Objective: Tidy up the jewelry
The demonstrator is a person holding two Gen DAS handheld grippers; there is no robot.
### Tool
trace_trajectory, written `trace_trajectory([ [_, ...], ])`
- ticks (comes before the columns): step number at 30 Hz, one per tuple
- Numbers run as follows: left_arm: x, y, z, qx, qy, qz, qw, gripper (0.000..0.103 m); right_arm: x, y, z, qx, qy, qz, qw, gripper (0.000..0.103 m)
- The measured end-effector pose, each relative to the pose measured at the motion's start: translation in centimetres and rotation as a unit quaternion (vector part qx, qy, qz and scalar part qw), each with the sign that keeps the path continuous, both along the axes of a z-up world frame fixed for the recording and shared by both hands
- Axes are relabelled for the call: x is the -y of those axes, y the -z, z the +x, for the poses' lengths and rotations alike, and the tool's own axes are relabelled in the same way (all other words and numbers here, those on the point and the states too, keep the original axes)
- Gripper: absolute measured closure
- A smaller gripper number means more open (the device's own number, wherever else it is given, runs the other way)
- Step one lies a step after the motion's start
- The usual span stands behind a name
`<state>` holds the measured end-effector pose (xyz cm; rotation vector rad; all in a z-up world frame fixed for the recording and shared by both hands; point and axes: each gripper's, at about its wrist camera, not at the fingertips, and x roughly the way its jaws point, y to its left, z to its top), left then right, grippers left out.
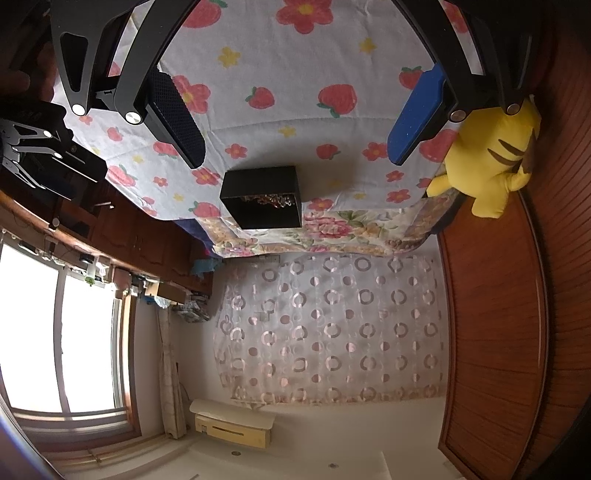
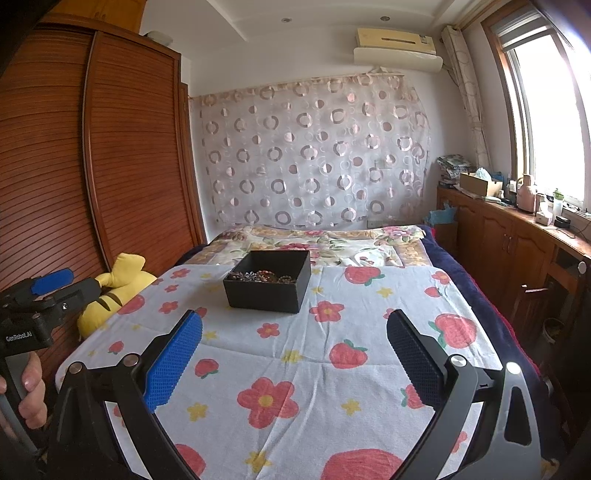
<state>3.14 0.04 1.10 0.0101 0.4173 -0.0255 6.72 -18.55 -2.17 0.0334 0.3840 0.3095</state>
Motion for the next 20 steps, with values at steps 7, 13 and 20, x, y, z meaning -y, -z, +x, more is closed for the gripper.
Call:
trace_trajectory([
  [7, 0.01, -0.08, 0.01, 0.0, 0.0, -0.001, 1.0, 0.008, -0.04, 0.11, 0.01, 0.0, 0.0, 0.001, 1.0, 0.002],
  [13, 0.01, -0.03, 0.03, 0.0, 0.001, -0.002, 1.0, 0.008, -0.05, 0.02, -0.02, 0.0, 0.0, 0.001, 1.0, 0.002],
  [20, -0.01, -0.15, -0.01, 0.0, 0.001, -0.002, 1.0, 0.008, -0.08, 0.07, 0.0, 0.0, 0.0, 0.001, 1.0, 0.002],
])
